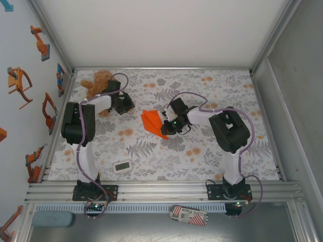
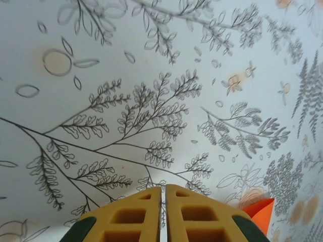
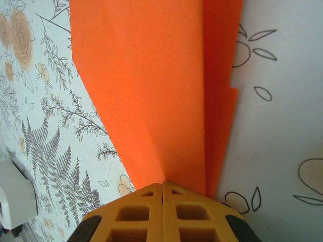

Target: Fold a paper plane with a square sheet of paper (pick it up from the middle)

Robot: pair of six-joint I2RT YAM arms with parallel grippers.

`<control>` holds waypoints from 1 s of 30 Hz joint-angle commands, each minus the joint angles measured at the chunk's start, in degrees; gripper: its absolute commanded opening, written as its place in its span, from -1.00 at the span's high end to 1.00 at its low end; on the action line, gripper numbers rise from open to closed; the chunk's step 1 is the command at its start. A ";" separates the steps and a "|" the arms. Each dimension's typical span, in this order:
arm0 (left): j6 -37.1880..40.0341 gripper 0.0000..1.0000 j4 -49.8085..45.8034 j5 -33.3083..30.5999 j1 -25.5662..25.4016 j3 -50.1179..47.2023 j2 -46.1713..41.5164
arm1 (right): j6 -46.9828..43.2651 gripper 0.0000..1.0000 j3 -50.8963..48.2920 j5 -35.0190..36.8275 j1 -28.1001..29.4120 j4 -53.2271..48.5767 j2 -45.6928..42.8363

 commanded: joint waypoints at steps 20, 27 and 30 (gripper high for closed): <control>-10.99 0.82 15.86 6.00 -16.92 -12.93 -6.36 | -0.54 1.00 -2.44 6.26 0.40 -7.61 4.77; -9.72 0.83 12.32 3.77 -16.94 -11.23 -3.48 | -0.57 1.00 -2.61 5.82 0.41 -7.45 4.51; -9.43 0.84 10.29 1.88 -16.65 -11.08 -2.88 | -0.35 1.00 -2.62 5.38 0.40 -7.13 4.08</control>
